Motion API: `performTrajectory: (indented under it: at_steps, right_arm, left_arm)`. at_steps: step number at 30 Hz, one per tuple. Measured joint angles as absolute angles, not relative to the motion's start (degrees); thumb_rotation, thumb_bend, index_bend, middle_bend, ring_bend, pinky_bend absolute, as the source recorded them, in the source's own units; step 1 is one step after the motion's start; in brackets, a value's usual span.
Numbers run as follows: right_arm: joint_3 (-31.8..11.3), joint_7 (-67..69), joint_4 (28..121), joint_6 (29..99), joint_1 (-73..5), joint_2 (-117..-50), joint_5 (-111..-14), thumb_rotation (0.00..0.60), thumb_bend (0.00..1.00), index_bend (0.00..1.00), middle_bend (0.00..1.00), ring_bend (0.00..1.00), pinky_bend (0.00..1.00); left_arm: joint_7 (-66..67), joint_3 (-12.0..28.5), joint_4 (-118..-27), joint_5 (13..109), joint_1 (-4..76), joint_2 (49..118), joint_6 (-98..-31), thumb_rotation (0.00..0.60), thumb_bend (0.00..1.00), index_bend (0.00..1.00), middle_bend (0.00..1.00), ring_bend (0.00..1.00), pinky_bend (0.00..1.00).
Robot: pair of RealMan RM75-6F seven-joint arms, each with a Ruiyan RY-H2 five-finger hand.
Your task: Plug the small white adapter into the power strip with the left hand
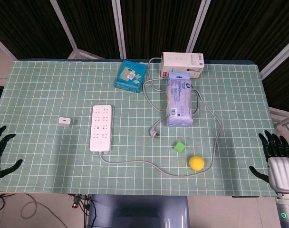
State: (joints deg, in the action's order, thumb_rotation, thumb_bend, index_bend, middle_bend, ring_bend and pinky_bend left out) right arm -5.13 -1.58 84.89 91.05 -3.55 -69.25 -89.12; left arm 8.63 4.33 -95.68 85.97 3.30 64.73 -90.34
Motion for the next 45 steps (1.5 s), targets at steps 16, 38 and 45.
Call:
performTrajectory:
  at_steps: [16,38,45]
  right_arm:
    - [-5.3,-2.2,84.8,90.5,-3.5,-69.6,-88.1,0.6,0.16,0.0,0.0,0.01,0.04]
    - [-5.6,-1.6,85.4,91.5,-3.0,-68.8,-88.1,0.6,0.16,0.0,0.0,0.01,0.04]
    - [-5.3,-2.3,85.3,91.0,-3.2,-69.1,-88.2,0.6,0.16,0.0,0.0,0.01,0.04]
  left_arm:
    - [8.4,4.7,-95.5,85.3,3.4,64.6,-90.1,0.6,0.14,0.23,0.04,0.0,0.01]
    - [4.2,5.5,-98.1,80.7,6.1,61.4,-81.6,0.6,0.14,0.19,0.13,0.0,0.03]
    - [5.7,9.5,-102.8,71.3,13.9,54.5,-68.1,0.6,0.14,0.19,0.14,0.0,0.05]
